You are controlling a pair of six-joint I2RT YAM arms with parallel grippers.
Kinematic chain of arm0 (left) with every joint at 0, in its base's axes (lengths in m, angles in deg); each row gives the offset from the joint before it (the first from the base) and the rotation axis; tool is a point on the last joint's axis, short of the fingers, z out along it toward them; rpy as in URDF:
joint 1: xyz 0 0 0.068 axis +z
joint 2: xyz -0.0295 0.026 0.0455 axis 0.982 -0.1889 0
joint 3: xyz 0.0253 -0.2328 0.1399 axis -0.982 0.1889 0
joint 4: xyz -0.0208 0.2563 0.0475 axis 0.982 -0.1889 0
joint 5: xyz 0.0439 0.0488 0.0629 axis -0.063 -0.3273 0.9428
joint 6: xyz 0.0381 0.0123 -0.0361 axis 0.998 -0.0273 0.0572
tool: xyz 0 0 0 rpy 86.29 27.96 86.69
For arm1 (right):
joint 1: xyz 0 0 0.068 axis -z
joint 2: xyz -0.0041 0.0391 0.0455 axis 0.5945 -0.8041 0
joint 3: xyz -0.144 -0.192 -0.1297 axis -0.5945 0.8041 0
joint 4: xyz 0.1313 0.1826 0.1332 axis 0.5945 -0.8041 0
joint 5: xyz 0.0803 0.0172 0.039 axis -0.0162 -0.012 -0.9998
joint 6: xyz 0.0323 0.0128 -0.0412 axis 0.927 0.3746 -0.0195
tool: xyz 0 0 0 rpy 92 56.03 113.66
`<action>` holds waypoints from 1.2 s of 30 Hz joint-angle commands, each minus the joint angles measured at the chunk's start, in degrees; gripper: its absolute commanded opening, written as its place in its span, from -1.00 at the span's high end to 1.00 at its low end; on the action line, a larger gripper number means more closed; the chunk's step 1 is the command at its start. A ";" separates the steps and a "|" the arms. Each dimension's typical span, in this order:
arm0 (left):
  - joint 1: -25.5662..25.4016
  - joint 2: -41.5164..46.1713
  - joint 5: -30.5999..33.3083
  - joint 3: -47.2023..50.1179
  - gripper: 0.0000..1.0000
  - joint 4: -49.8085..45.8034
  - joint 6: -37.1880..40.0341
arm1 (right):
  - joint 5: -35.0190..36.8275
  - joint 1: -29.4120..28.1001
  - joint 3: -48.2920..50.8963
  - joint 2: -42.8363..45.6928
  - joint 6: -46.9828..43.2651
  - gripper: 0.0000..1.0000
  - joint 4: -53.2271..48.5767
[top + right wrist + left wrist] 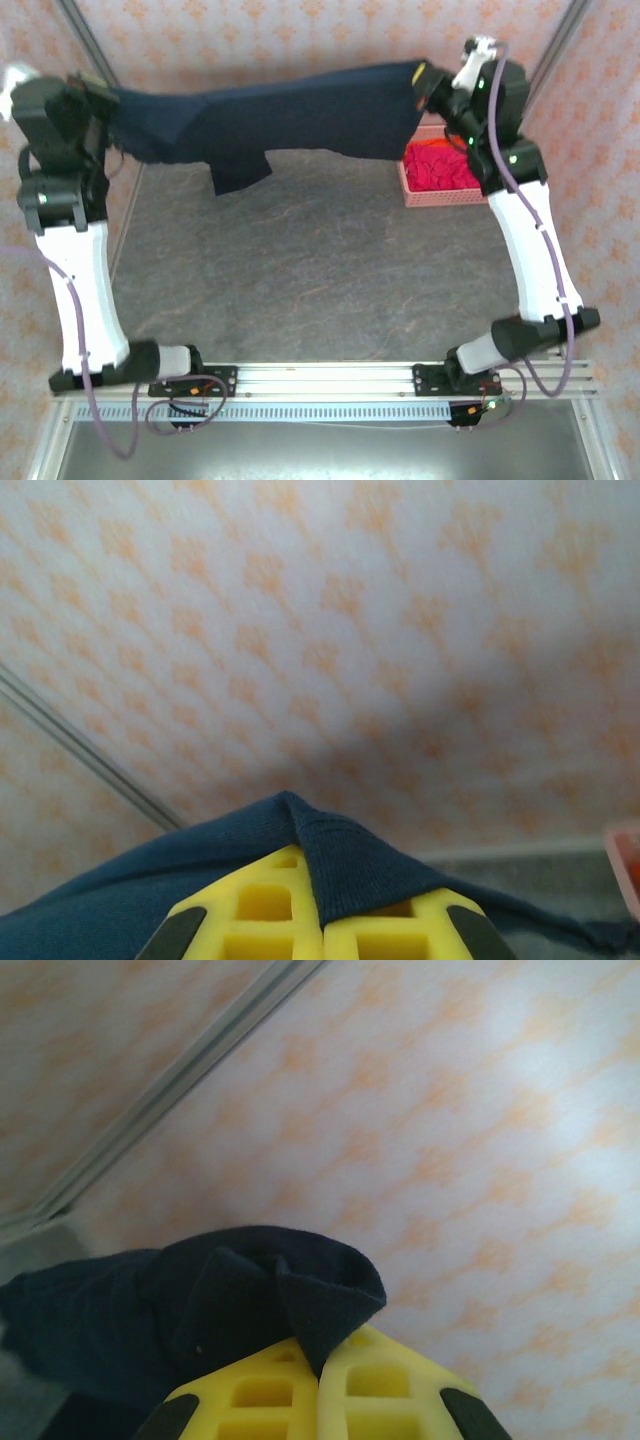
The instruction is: Fold and stack the t-shirts
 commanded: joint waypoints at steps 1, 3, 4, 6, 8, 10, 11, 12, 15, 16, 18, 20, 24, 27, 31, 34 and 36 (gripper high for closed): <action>1.00 10.01 2.61 18.58 1.00 3.00 0.64 | -1.72 0.41 17.68 5.51 3.34 1.00 9.39; 0.92 15.85 2.62 29.27 1.00 2.10 0.98 | -4.21 0.42 27.32 8.42 5.60 1.00 11.25; 0.96 18.28 2.21 33.71 1.00 0.78 1.50 | -5.48 0.39 31.78 9.65 6.82 1.00 11.55; 0.95 21.74 1.81 39.60 1.00 -3.24 1.88 | -7.52 0.41 39.00 11.30 8.61 1.00 12.08; 0.90 24.50 0.89 45.36 1.00 -4.66 2.28 | -8.71 0.27 45.18 12.53 9.66 1.00 12.35; 0.90 26.21 1.29 50.23 1.00 -6.46 3.05 | -8.47 0.20 50.54 13.56 9.84 1.00 11.71; 0.92 26.67 1.60 52.10 1.00 -7.02 3.41 | -8.28 0.25 52.42 13.76 9.75 1.00 11.06; 0.94 27.23 1.76 54.31 1.00 -7.53 3.66 | -7.98 0.22 54.33 13.78 9.60 1.00 10.25; 0.87 28.40 1.11 61.70 1.00 -6.22 3.23 | -6.82 0.17 60.20 16.01 10.31 1.00 10.18; 0.88 28.63 0.66 64.69 1.00 -4.87 2.59 | -6.80 0.22 62.22 16.20 10.74 1.00 11.10; 0.87 28.81 -0.78 70.66 1.00 -0.59 1.03 | -6.57 0.20 65.79 15.81 11.71 1.00 13.38; 0.87 28.41 -1.84 75.77 1.00 3.71 -0.75 | -6.33 0.22 68.49 14.96 12.55 1.00 15.66; 0.86 25.82 -2.48 79.06 1.00 6.43 -0.51 | -6.53 0.23 71.16 12.34 13.03 1.00 17.73; 0.86 25.28 -0.29 79.06 1.00 4.86 0.66 | -6.29 0.26 72.15 11.60 12.89 1.00 17.66; 0.86 26.13 0.36 81.04 0.45 5.22 0.22 | -6.08 0.19 73.19 10.61 12.86 0.92 18.12; 0.86 26.30 -0.13 81.21 -0.33 3.74 -0.15 | -6.16 0.22 73.27 11.02 12.85 0.01 17.47; 0.86 27.53 1.25 79.62 -0.95 0.32 0.55 | -4.70 0.23 72.17 13.30 11.62 -0.43 14.30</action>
